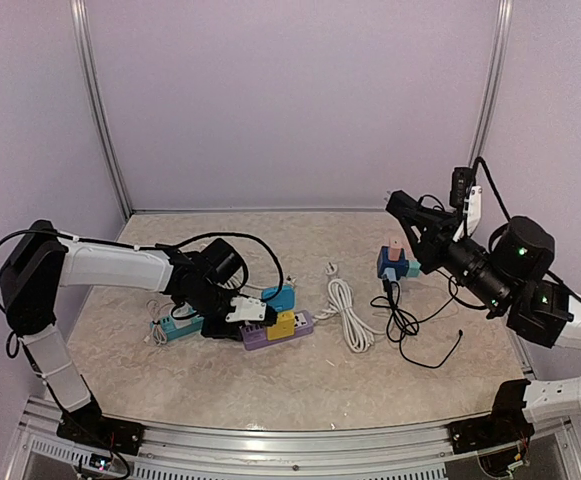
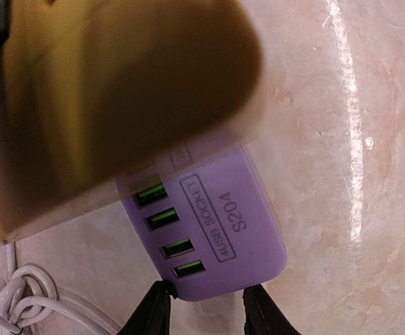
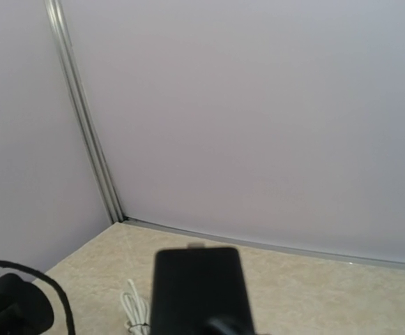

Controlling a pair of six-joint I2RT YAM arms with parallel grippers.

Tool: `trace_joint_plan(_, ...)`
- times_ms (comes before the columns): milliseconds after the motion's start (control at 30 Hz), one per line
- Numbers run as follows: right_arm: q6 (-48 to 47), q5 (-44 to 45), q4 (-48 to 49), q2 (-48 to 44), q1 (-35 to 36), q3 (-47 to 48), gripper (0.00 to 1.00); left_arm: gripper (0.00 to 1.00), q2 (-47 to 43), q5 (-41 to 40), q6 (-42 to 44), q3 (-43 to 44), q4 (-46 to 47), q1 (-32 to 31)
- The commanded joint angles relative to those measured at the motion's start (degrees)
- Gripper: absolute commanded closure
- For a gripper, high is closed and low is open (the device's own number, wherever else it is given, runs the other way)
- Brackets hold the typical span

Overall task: Insert the plug
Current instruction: Move the socket to the center of the board.

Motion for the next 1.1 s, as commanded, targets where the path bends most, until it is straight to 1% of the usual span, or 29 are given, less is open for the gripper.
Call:
trace_joint_plan(0,-0.5,2.5,-2.1,-3.4,-0.3,-1.5,1.00,0.66,2.5,1.4,2.3,1.5,-2.1,-0.5)
trace_joint_plan(133,-0.4,3.5,-1.6,-4.8,-0.4,-2.5,1.00,0.65,1.0,0.8,2.7,1.3,-5.9,-0.1)
trace_joint_plan(233,-0.2,3.5,-0.7,-4.2,-0.4,-2.7,1.00,0.61,-1.0,0.4,1.6,1.8,-9.4,0.8)
trace_joint_plan(267,-0.2,3.3,-0.5,-3.9,-0.4,-2.5,1.00,0.58,-1.5,0.4,1.4,2.0,-10.8,1.3)
trace_joint_plan(367,0.0,2.2,-0.5,-2.1,-0.4,-1.4,1.00,0.43,-3.7,0.6,2.8,2.7,-15.8,3.2)
trace_joint_plan(467,0.3,0.9,-1.5,0.2,-0.4,0.8,1.00,0.34,-6.5,0.2,4.7,3.7,-20.6,5.4)
trace_joint_plan(533,0.5,0.1,-2.6,1.8,-0.4,2.4,1.00,0.29,-7.9,-0.7,4.8,5.9,-23.7,6.9)
trace_joint_plan(633,0.5,-1.5,-4.6,3.9,-0.4,5.1,1.00,0.21,-8.8,-2.9,0.0,10.0,-29.1,9.5)
trace_joint_plan(733,0.5,-2.4,-6.9,6.3,-0.4,7.7,1.00,0.18,-6.5,-3.3,-4.4,14.6,-36.3,14.1)
trace_joint_plan(800,0.5,-3.0,-8.0,7.8,-0.4,9.2,1.00,0.16,-5.7,-3.5,-7.2,15.0,-36.5,17.8)
trace_joint_plan(867,0.7,-3.8,-8.5,9.2,-0.4,10.4,1.00,0.15,-6.7,-5.6,-7.8,13.6,-33.0,20.3)
trace_joint_plan(933,0.9,-4.6,-8.6,10.6,-0.4,11.7,1.00,0.14,-8.0,-6.7,-6.7,12.1,-30.6,21.6)
trace_joint_plan(1067,1.6,-6.8,-10.0,13.4,-0.4,14.1,1.00,0.15,-9.0,-4.3,-5.8,10.0,-29.4,22.8)
